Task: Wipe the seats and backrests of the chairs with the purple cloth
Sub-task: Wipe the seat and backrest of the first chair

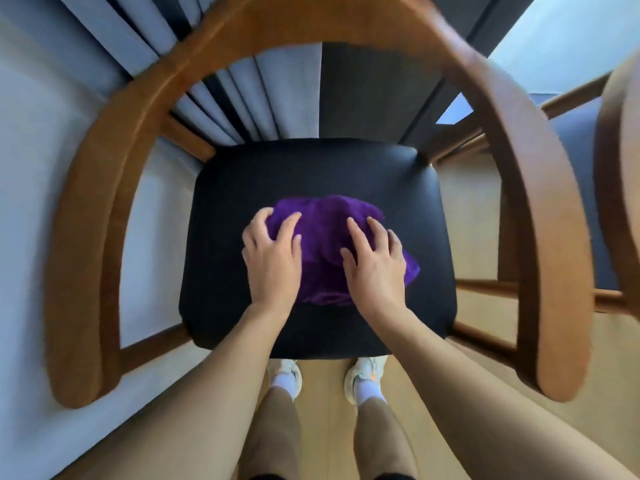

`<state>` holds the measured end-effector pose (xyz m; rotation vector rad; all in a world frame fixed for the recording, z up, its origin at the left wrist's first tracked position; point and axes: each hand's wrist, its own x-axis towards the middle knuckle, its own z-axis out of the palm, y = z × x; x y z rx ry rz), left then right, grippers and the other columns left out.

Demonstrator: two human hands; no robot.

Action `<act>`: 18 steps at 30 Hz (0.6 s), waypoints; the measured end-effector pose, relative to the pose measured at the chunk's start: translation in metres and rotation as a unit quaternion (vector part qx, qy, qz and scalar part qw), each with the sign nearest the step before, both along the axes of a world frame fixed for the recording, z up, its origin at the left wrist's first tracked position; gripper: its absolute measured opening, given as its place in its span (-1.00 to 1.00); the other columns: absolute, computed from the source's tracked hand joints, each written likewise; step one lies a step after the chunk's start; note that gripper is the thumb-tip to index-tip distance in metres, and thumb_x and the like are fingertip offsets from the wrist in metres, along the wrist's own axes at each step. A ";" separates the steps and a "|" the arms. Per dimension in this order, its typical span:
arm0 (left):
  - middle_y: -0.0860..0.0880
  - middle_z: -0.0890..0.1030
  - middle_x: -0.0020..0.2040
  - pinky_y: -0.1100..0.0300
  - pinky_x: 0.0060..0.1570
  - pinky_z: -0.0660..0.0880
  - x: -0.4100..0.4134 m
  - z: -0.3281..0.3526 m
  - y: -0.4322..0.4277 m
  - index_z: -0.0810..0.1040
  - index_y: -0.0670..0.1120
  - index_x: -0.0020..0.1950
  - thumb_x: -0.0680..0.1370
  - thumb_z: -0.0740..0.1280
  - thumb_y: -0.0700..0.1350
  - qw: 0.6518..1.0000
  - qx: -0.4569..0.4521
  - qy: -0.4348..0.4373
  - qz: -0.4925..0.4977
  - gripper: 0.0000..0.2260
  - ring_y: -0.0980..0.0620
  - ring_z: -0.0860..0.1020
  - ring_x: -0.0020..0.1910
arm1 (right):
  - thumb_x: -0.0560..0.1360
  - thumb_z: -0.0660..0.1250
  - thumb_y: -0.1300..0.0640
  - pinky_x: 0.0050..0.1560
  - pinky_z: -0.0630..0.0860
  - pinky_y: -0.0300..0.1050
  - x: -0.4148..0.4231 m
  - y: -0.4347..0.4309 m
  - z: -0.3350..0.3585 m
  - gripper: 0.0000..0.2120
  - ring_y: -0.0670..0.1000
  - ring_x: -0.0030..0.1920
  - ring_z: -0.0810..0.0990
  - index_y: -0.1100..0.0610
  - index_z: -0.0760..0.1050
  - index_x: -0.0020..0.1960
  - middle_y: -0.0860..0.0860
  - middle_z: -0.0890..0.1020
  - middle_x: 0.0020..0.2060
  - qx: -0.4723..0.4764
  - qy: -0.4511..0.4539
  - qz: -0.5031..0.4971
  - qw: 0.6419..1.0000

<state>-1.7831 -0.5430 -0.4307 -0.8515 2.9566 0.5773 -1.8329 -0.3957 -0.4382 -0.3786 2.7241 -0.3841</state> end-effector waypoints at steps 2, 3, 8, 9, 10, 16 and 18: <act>-0.13 0.34 0.46 -0.06 0.26 0.42 0.004 -0.029 0.009 0.48 0.04 0.43 0.62 0.30 -0.01 0.998 0.002 -0.005 -0.059 -0.64 -0.15 0.35 0.40 | 0.64 0.15 -0.17 0.48 0.17 0.29 0.004 0.003 -0.025 -0.49 0.27 0.56 0.07 -0.12 0.21 0.56 0.03 0.15 0.58 0.013 0.007 0.019 1.000; -0.12 0.30 0.50 -0.10 0.31 0.39 0.008 -0.042 0.013 0.45 0.07 0.46 0.63 0.28 0.03 0.997 0.006 -0.018 -0.078 -0.62 -0.16 0.30 0.45 | 0.62 0.15 -0.22 0.49 0.14 0.30 0.005 0.005 -0.036 -0.47 0.27 0.57 0.04 -0.13 0.21 0.56 0.02 0.12 0.59 0.021 0.020 0.025 0.999; -0.13 0.17 0.58 -0.17 0.42 0.26 0.017 -0.084 0.011 0.31 0.12 0.54 0.66 0.19 0.12 0.994 -0.044 -0.029 -0.096 -0.56 -0.20 0.21 0.52 | 0.58 0.17 -0.28 0.45 0.13 0.36 0.000 0.003 -0.074 -0.42 0.34 0.54 0.09 -0.18 0.19 0.55 0.06 0.13 0.59 0.024 0.092 0.020 0.995; -0.13 0.17 0.58 -0.17 0.41 0.25 0.016 -0.090 0.012 0.29 0.13 0.54 0.66 0.17 0.13 0.994 -0.057 -0.026 -0.091 -0.56 -0.20 0.22 0.52 | 0.59 0.17 -0.26 0.45 0.15 0.36 -0.001 0.001 -0.079 -0.44 0.34 0.53 0.10 -0.18 0.19 0.55 0.06 0.13 0.58 0.024 0.103 0.016 0.994; -0.12 0.18 0.58 -0.17 0.40 0.26 0.016 -0.094 0.014 0.28 0.14 0.55 0.67 0.14 0.13 0.994 -0.069 -0.025 -0.086 -0.57 -0.20 0.24 0.50 | 0.60 0.18 -0.23 0.46 0.16 0.35 -0.001 0.000 -0.084 -0.48 0.34 0.53 0.11 -0.20 0.21 0.54 0.06 0.14 0.58 0.025 0.114 0.014 0.993; -0.14 0.23 0.54 -0.20 0.33 0.32 0.016 -0.102 0.017 0.27 0.14 0.55 0.68 0.14 0.12 0.994 -0.085 -0.016 -0.066 -0.58 -0.21 0.33 0.42 | 0.62 0.20 -0.14 0.48 0.18 0.27 0.008 -0.007 -0.092 -0.55 0.28 0.54 0.13 -0.20 0.30 0.50 0.05 0.14 0.59 0.027 0.165 -0.005 0.986; -0.15 0.13 0.59 -0.22 0.38 0.28 0.020 -0.100 0.018 0.18 0.15 0.59 0.68 0.11 0.14 0.993 -0.075 -0.007 -0.089 -0.53 -0.24 0.27 0.46 | 0.60 0.26 -0.08 0.50 0.14 0.26 0.017 -0.005 -0.090 -0.53 0.27 0.56 0.10 -0.21 0.30 0.49 0.06 0.11 0.59 0.028 0.189 -0.016 0.981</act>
